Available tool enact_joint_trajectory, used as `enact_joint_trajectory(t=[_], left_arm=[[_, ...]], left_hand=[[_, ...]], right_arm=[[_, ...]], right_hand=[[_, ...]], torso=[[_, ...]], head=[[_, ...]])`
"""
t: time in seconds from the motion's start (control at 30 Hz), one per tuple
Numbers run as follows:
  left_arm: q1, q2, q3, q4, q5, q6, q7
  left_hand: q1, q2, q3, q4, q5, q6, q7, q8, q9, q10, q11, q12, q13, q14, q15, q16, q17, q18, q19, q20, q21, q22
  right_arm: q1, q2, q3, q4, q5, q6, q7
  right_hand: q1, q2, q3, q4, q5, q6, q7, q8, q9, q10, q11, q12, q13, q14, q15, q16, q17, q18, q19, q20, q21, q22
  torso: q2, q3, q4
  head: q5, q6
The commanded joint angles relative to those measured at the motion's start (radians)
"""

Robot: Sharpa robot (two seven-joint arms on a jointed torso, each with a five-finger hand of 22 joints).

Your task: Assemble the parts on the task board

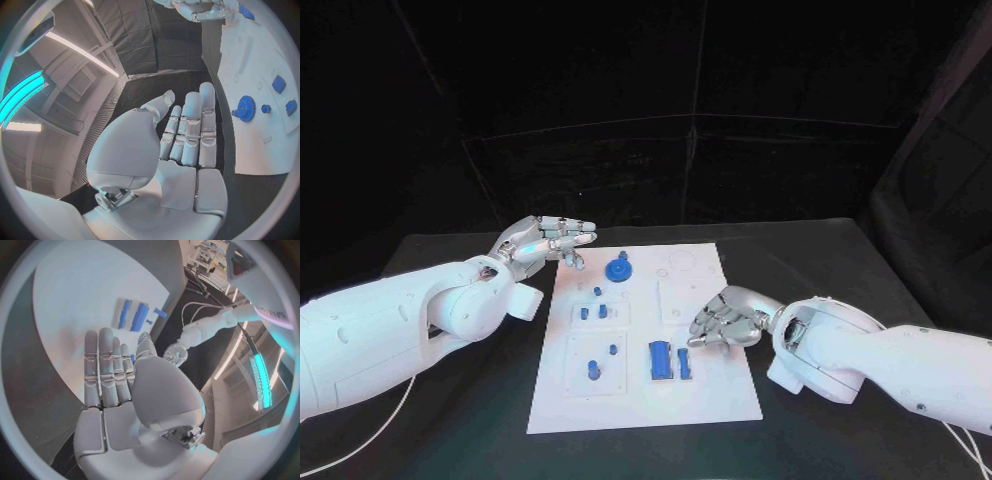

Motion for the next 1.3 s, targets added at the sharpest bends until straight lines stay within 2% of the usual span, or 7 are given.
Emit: enact_joint_trajectory(t=[0.03,0.7,0.73,0.93,0.97,1.0,1.3], left_arm=[[0.001,0.003,0.001,-0.004,0.052,0.002,0.041],[-0.023,0.135,0.003,-0.201,0.182,-0.118,0.146],[-0.024,0.128,0.001,-0.189,0.135,-0.066,0.091],[-0.033,0.121,0.01,-0.162,0.13,-0.107,0.095],[-0.038,0.118,0.014,-0.147,0.128,-0.129,0.097],[-0.042,0.115,0.017,-0.137,0.126,-0.145,0.099],[-0.101,0.075,0.068,0.033,0.094,-0.404,0.125]], left_hand=[[-0.016,0.003,-0.016,0.006,0.005,-0.003,0.004,0.006,0.0,0.007,0.003,0.018,0.002,-0.048,0.004,-0.082,-0.045,0.014,-0.045,0.005,-0.049,-0.031],[-0.014,0.015,-0.063,0.049,0.006,0.015,0.008,-0.031,-0.002,0.104,0.045,-0.223,-0.01,-0.154,0.109,-0.754,-0.343,0.017,-0.344,0.129,-0.463,-0.366],[-0.415,0.079,-0.145,0.045,-0.062,-0.264,-0.049,-0.061,-0.067,-0.182,-0.013,-0.272,-0.072,-0.442,0.058,-0.808,-0.376,-0.05,-0.567,0.048,-0.506,-0.44],[-0.579,0.079,-0.183,0.045,-0.062,-0.386,-0.074,-0.139,-0.067,-0.301,-0.03,-0.301,-0.072,-0.562,0.044,-0.839,-0.461,-0.056,-0.664,0.015,-0.527,-0.477],[-0.631,0.079,-0.194,0.045,-0.062,-0.423,-0.081,-0.139,-0.067,-0.338,-0.037,-0.308,-0.072,-0.599,0.038,-0.847,-0.461,-0.066,-0.694,0.004,-0.533,-0.487],[-0.648,0.079,-0.198,0.045,-0.062,-0.435,-0.083,-0.139,-0.067,-0.351,-0.039,-0.31,-0.072,-0.612,0.036,-0.849,-0.461,-0.066,-0.704,0.001,-0.535,-0.491],[-0.876,0.079,-0.247,0.045,-0.062,-0.597,-0.185,-0.139,-0.067,-0.514,-0.13,-0.406,-0.072,-0.777,-0.044,-0.883,-0.461,-0.088,-0.834,-0.046,-0.614,-0.535]], right_arm=[[0.024,0.022,0.001,-0.071,0.42,-0.023,0.351],[0.08,0.292,0.012,-0.573,0.76,0.042,0.639],[0.078,0.281,0.011,-0.553,0.68,0.022,0.559],[0.076,0.273,0.011,-0.52,0.707,-0.02,0.569],[0.075,0.27,0.011,-0.504,0.721,-0.041,0.574],[0.074,0.267,0.011,-0.491,0.731,-0.058,0.578],[0.06,0.221,0.012,-0.296,0.893,-0.309,0.638]], right_hand=[[0.038,0.002,-0.002,-0.028,-0.017,-0.02,0.028,-0.022,-0.029,-0.019,0.026,-0.094,-0.133,-0.102,0.053,-0.188,-0.112,-0.01,-0.083,0.042,-0.17,-0.104],[-0.021,0.063,0.022,-0.193,-0.031,-0.01,0.029,-0.048,-0.224,0.048,0.056,-0.255,-0.598,-0.06,0.093,-0.51,-0.479,0.012,0.054,0.105,-0.538,-0.378],[-0.445,0.025,0.097,-0.193,-0.075,-0.287,-0.034,-0.11,-0.256,-0.269,0.003,-0.322,-0.671,-0.383,0.053,-0.572,-0.496,-0.052,-0.227,0.03,-0.606,-0.415],[-0.631,0.009,0.128,-0.193,-0.097,-0.4,-0.054,-0.11,-0.279,-0.404,-0.01,-0.322,-0.671,-0.531,0.042,-0.572,-0.574,-0.054,-0.345,0.01,-0.655,-0.445],[-0.69,0.003,0.138,-0.193,-0.103,-0.438,-0.062,-0.11,-0.354,-0.449,-0.016,-0.322,-0.671,-0.577,-0.031,-0.572,-0.574,-0.068,-0.384,0.0,-0.667,-0.451],[-0.704,-0.067,0.14,-0.193,-0.105,-0.447,-0.064,-0.11,-0.354,-0.459,-0.018,-0.322,-0.671,-0.587,-0.031,-0.572,-0.574,-0.069,-0.393,-0.002,-0.669,-0.452],[-0.948,-0.067,0.183,-0.193,-0.188,-0.604,-0.098,-0.11,-0.354,-0.64,-0.101,-0.322,-0.671,-0.776,-0.031,-0.572,-0.574,-0.09,-0.553,-0.041,-0.714,-0.532]], torso=[[-0.02,-0.0061,-0.0023],[-0.057,-0.008,-0.0143],[-0.057,-0.0104,-0.0143],[-0.07,-0.0035,-0.0121],[-0.077,0.0001,-0.011],[-0.082,0.0024,-0.0102],[-0.096,0.0096,-0.008]], head=[[-0.002,0.018],[0.011,0.116],[0.009,0.108],[0.029,0.097],[0.04,0.092],[0.047,0.088],[0.069,0.077]])
